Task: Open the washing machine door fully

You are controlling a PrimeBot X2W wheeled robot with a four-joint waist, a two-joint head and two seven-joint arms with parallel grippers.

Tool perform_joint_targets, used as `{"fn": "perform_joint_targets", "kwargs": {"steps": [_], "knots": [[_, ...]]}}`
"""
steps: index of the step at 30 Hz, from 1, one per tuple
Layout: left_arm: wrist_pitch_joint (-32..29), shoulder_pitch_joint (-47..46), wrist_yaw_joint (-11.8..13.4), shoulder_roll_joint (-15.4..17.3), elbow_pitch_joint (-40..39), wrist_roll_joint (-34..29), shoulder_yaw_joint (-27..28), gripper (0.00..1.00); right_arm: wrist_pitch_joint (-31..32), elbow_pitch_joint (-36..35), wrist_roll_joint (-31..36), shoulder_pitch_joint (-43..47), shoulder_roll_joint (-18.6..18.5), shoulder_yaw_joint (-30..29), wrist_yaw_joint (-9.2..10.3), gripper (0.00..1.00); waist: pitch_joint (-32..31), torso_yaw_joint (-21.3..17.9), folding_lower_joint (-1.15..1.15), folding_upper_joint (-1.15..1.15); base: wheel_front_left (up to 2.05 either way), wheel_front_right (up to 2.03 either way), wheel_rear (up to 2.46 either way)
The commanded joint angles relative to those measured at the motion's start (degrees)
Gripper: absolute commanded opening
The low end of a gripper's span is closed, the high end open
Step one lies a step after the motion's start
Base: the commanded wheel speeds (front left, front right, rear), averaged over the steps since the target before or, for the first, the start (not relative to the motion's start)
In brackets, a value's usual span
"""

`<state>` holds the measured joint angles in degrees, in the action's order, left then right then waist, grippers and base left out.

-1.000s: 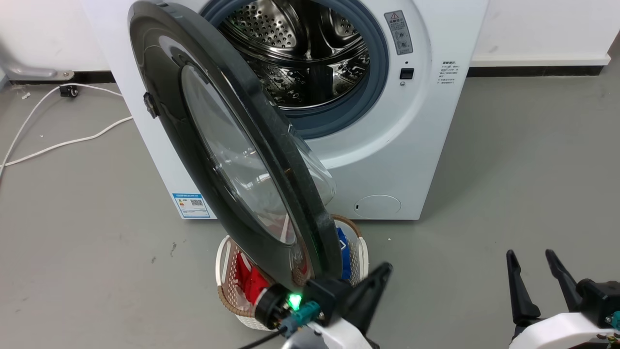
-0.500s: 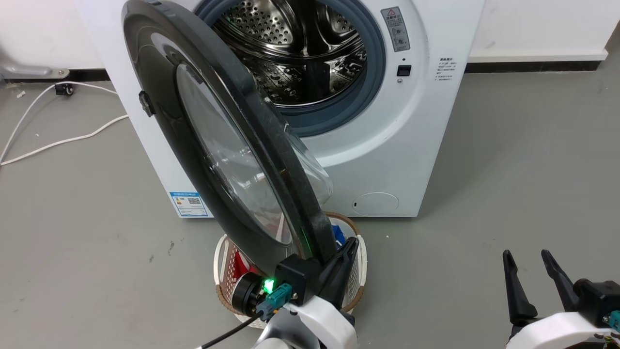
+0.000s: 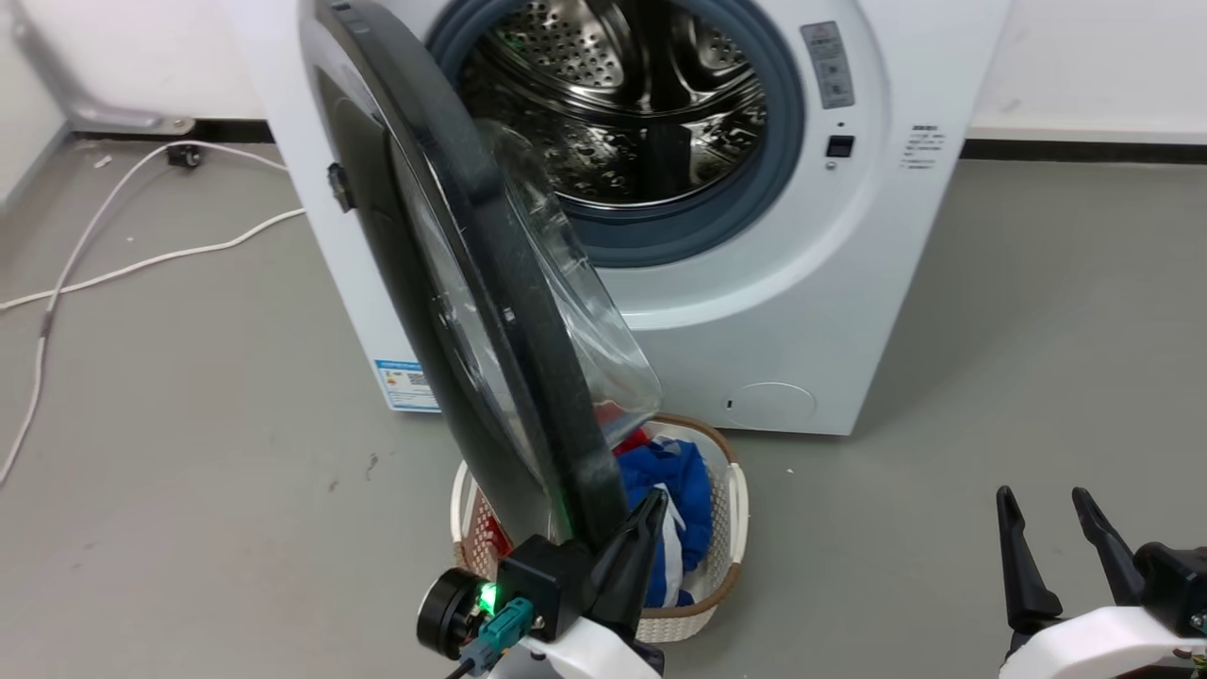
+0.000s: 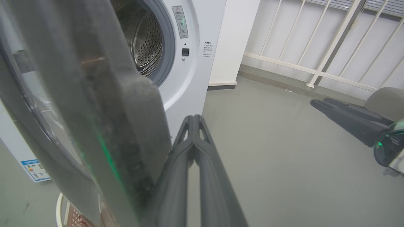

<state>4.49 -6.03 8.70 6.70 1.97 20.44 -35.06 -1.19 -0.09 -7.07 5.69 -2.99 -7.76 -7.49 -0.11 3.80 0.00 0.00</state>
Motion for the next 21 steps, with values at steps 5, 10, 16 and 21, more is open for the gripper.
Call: {"fn": "perform_joint_targets", "kwargs": {"steps": [5,10,16,21], "knots": [[-0.76,1.63,2.23,2.30,-2.58,-1.04,1.14,0.00,0.33,-0.59,-0.04,0.58,0.11,-0.69,-0.01,1.00,-0.01,3.23,0.00,0.00,0.00,0.00,0.00],[-0.46,3.15,3.59,2.72,-4.73,-1.00,1.58,0.00,0.40,-0.83,-0.04,0.86,0.11,-1.18,-0.01,1.00,0.14,6.34,0.00,0.00,0.00,0.00,0.00],[0.19,4.25,5.09,3.81,-5.33,-0.82,3.02,0.00,0.22,-0.69,-0.31,0.94,0.10,-1.58,0.00,1.00,0.38,10.50,0.00,0.00,0.00,0.00,0.00],[1.11,4.74,6.14,4.68,-5.40,-0.38,4.85,0.00,0.13,-0.78,-0.18,0.89,0.10,-1.99,0.00,1.00,0.77,13.64,0.00,0.00,0.00,0.00,0.00]]}}
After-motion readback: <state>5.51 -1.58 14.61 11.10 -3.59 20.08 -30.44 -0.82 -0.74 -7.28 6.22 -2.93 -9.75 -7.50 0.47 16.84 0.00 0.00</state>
